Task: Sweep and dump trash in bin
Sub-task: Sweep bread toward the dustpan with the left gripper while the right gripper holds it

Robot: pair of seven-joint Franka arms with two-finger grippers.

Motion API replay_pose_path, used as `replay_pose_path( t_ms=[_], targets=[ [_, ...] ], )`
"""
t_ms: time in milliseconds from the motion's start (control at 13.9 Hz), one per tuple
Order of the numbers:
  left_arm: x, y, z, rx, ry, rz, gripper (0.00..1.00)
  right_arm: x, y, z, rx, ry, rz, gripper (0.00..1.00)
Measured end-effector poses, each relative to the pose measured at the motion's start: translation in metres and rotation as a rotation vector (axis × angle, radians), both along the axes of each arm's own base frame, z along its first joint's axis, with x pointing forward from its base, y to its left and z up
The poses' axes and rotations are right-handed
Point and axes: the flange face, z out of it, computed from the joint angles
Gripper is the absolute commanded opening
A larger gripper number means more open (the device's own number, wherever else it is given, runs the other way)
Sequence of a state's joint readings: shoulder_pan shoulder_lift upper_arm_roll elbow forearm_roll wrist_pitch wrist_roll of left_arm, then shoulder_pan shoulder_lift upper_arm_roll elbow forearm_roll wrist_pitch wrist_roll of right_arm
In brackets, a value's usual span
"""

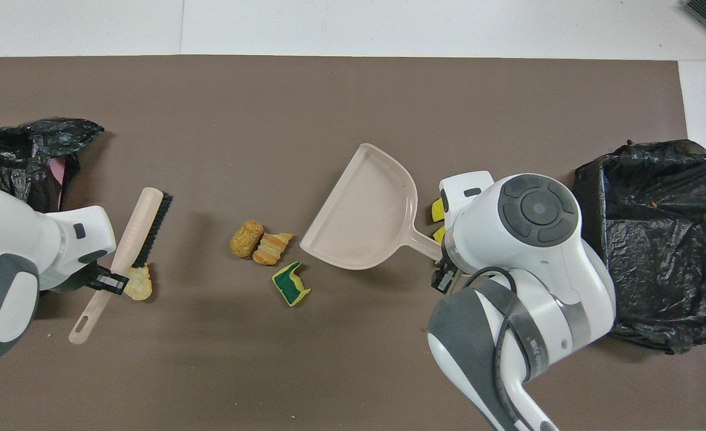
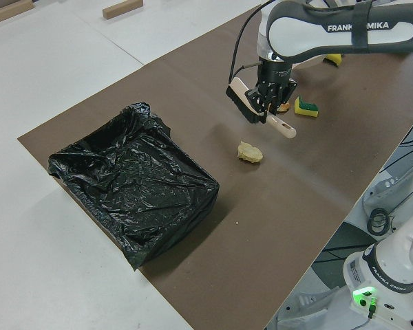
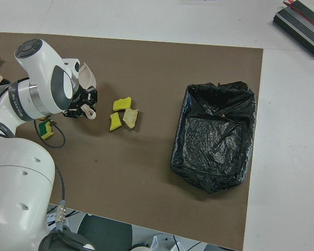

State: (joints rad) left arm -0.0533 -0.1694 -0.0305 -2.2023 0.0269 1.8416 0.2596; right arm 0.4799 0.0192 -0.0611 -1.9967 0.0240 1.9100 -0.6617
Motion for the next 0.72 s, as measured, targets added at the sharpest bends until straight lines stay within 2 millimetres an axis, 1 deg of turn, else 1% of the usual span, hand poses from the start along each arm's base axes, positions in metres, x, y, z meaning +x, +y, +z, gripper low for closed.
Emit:
replay_pose_path(
  t_ms=[72, 215, 287, 431, 503, 575, 718],
  targets=[
    [-0.003, 0.012, -0.001, 0.008, 0.004, 0.063, 0.0, -0.004, -0.008, -0.007, -0.003, 0.036, 0.091, 0.0],
    [-0.012, 0.038, -0.013, 0.022, 0.028, 0.178, 0.0, -0.01, -0.02, -0.021, -0.006, 0.087, 0.188, 0.0],
    [-0.02, 0.053, -0.019, 0.025, 0.04, 0.223, 0.0, -0.014, -0.02, -0.03, -0.01, 0.102, 0.215, 0.0],
    [-0.038, 0.083, -0.027, 0.025, 0.043, 0.294, 0.0, -0.022, -0.013, -0.046, -0.008, 0.097, 0.271, 0.0],
    [-0.048, 0.093, -0.03, 0.025, 0.037, 0.32, 0.0, -0.025, -0.009, -0.051, -0.006, 0.093, 0.29, 0.0],
    [-0.057, 0.098, -0.034, 0.025, 0.031, 0.334, 0.0, -0.027, -0.007, -0.053, -0.006, 0.093, 0.297, 0.0],
    [-0.072, 0.093, -0.045, 0.03, 0.033, 0.342, 0.0, -0.033, 0.002, -0.057, -0.01, 0.096, 0.304, 0.0]
  ],
)
